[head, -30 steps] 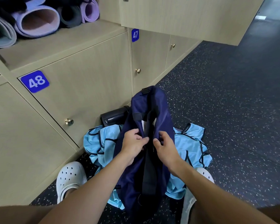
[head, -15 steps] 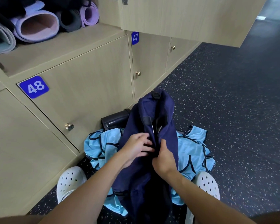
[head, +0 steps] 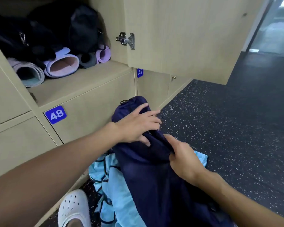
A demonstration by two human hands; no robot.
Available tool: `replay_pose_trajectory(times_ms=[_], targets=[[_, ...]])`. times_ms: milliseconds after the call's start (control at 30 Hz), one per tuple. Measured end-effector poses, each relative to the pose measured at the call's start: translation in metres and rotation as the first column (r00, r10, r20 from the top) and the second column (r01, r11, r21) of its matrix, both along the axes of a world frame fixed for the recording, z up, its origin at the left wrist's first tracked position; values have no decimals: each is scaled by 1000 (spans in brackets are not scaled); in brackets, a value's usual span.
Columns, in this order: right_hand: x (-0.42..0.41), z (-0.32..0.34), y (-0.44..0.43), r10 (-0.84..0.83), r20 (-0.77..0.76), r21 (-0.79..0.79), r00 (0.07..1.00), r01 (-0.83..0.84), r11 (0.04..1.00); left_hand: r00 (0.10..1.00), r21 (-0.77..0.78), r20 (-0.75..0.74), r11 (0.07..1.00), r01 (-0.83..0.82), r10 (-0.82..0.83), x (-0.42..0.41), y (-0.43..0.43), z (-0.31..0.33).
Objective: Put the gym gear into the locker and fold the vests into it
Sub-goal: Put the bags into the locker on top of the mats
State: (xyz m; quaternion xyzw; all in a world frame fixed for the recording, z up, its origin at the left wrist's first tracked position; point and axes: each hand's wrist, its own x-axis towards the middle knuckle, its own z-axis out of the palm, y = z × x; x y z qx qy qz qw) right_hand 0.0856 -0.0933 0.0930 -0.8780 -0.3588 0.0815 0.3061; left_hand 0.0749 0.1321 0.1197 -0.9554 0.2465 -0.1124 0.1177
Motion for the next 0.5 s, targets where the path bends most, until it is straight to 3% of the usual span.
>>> replay_pose_trajectory(times_ms=[167,333,500], targets=[[4,57,5,44,59,58,997,-47,997,996,-150,-22,985,-87,84,-24,21,62],[0,107,22,87,82,-130,993,-76,989,972,-246,32,944,-218,233,-47,40,115],[-3,153,38,101,210,-7,972,-102,995,946,-285,146,928,-241,291,-65,51,161]])
